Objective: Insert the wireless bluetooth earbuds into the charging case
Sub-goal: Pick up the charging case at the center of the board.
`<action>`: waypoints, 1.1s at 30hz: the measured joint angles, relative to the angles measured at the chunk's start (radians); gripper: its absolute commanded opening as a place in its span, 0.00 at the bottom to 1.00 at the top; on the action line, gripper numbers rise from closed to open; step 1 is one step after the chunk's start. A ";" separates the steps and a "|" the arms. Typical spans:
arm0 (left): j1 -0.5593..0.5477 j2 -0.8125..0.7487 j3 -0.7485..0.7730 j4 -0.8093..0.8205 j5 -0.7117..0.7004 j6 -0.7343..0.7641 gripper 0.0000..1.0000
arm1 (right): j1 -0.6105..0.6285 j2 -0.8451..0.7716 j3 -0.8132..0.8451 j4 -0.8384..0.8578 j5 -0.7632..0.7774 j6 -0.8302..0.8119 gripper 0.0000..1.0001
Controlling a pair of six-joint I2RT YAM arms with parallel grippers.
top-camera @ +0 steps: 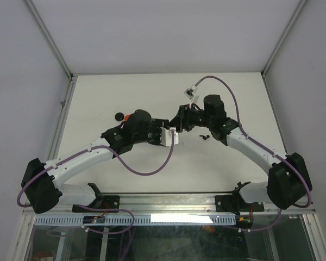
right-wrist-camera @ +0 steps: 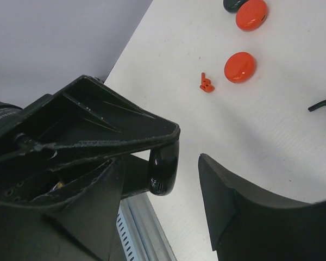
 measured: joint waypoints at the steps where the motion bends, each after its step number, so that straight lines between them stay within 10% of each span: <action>1: -0.005 0.000 0.000 0.001 0.000 0.002 0.45 | 0.007 0.008 0.002 0.001 0.001 0.000 0.55; 14: -0.012 0.000 0.000 0.019 -0.006 0.003 0.61 | 0.032 0.027 0.000 0.013 0.023 0.003 0.09; 33: 0.024 -0.235 -0.217 0.346 -0.085 -0.574 0.71 | 0.036 -0.203 -0.352 0.572 0.201 0.158 0.03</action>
